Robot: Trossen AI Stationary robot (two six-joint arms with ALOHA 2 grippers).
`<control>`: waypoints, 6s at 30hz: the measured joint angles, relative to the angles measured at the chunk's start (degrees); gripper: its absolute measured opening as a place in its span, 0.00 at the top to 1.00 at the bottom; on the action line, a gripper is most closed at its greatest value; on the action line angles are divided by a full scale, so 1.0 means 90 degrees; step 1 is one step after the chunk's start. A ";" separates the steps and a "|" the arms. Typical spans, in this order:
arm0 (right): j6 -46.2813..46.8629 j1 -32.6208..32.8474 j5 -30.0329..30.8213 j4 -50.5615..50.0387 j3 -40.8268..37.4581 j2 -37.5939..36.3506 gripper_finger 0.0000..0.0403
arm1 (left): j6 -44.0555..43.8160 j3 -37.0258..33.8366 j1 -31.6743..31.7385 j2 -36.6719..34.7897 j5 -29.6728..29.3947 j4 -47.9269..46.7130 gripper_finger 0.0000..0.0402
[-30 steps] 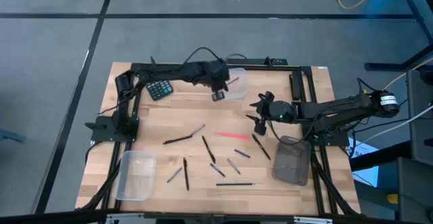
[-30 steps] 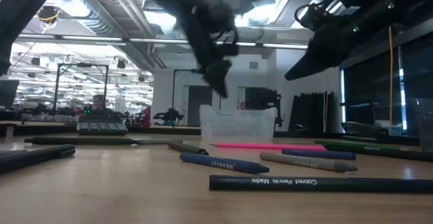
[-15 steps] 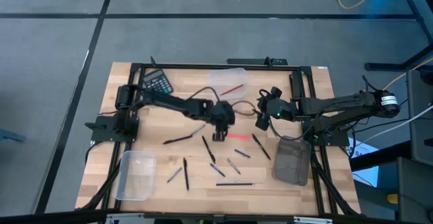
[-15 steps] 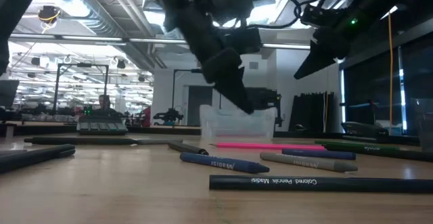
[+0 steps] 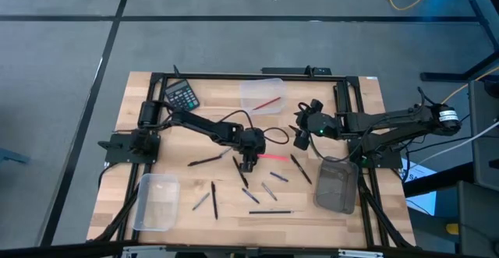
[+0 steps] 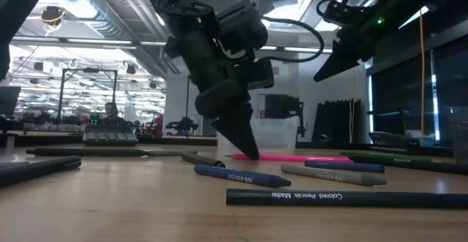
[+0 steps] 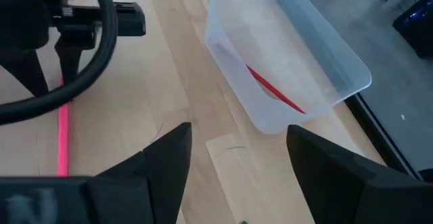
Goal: Sort crayons/erasers/pens/pencils in bins
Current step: Put the pink pencil into the top transparent bin, then put the green pencil into the top transparent bin
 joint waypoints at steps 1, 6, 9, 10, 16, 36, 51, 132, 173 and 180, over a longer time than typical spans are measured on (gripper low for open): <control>0.0000 0.0000 0.0000 -0.0019 0.0000 0.0001 0.39 | -0.0028 0.0004 0.0008 0.0049 0.0000 -0.0027 0.77; 0.0030 0.0000 0.0000 -0.0186 0.0000 0.0001 0.39 | -0.0227 0.0024 0.0049 0.0142 -0.0060 -0.0097 0.85; 0.0065 0.0000 0.0000 -0.0233 0.0000 0.0001 0.39 | -0.0260 0.0024 0.0063 0.0121 -0.0139 -0.0152 0.92; 0.0135 0.0002 0.0000 -0.0233 0.0000 0.0001 0.39 | -0.0244 0.0024 0.0073 0.0089 -0.0178 -0.0198 0.95; 0.0225 0.0096 -0.0559 -0.0855 0.0163 -0.0001 0.39 | -0.0302 -0.0011 0.0273 -0.0179 -0.0246 -0.0634 0.98; 0.0532 0.0255 -0.0490 -0.3863 0.1630 -0.0011 0.39 | 0.0632 0.2186 0.2008 -0.0647 -0.1954 -0.1863 1.00; 0.1233 0.0253 -0.1173 -0.4845 0.1630 -0.0011 0.39 | 0.0187 0.1171 0.3025 -0.0533 -0.0827 -0.1228 0.94; 0.3526 0.1115 -0.2040 -0.6556 0.1717 -0.0013 0.39 | 0.2395 0.6722 0.0471 0.3190 0.0069 -0.5223 0.76; 0.3452 0.1115 -0.2029 -0.6471 0.1717 -0.0013 0.39 | 0.1649 0.6387 0.0856 0.3226 -0.0140 -0.4495 0.98; 0.3530 0.1112 -0.1107 -0.6471 0.1717 -0.0013 0.39 | 0.1412 0.6368 0.0751 0.3151 -0.0628 -0.4589 0.98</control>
